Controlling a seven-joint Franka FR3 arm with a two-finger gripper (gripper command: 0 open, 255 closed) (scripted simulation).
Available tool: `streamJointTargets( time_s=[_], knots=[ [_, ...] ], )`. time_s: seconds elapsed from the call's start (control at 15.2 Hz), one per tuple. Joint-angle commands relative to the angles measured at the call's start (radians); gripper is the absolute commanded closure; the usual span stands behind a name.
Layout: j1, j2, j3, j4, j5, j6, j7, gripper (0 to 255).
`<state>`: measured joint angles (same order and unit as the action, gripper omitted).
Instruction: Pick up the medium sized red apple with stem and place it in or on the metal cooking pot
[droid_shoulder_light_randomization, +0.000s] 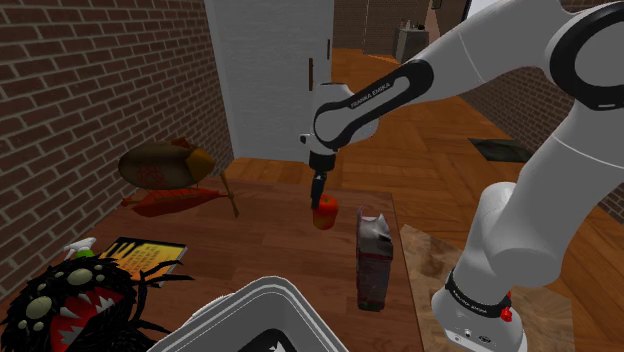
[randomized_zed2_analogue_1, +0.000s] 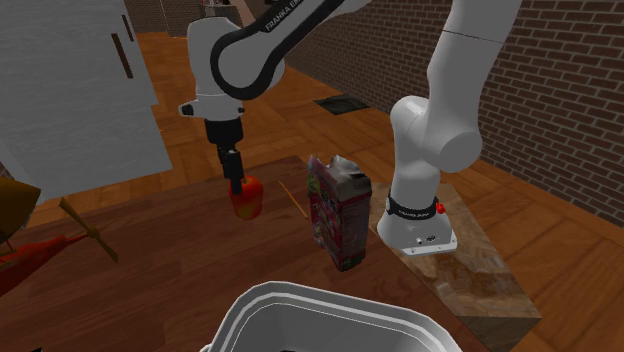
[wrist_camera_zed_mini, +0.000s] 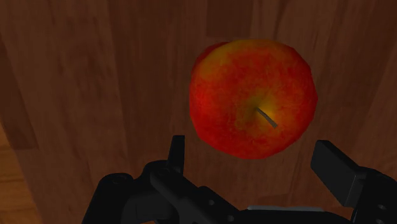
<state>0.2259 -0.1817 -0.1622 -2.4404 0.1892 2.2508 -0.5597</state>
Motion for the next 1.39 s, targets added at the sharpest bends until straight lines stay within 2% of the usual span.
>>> streamJointTargets(
  time_s=[0.0, 0.59, 0.66, 1.32],
  knots=[
    [0.005, 0.017, 0.003, -0.012, 0.009, 0.03, -0.003, 0],
    [0.006, 0.022, 0.003, -0.015, 0.012, 0.038, -0.005, 0],
    [0.006, 0.022, 0.003, -0.015, 0.012, 0.038, -0.005, 255],
    [0.005, 0.013, 0.004, -0.01, 0.008, 0.024, 0.0, 255]
  ],
)
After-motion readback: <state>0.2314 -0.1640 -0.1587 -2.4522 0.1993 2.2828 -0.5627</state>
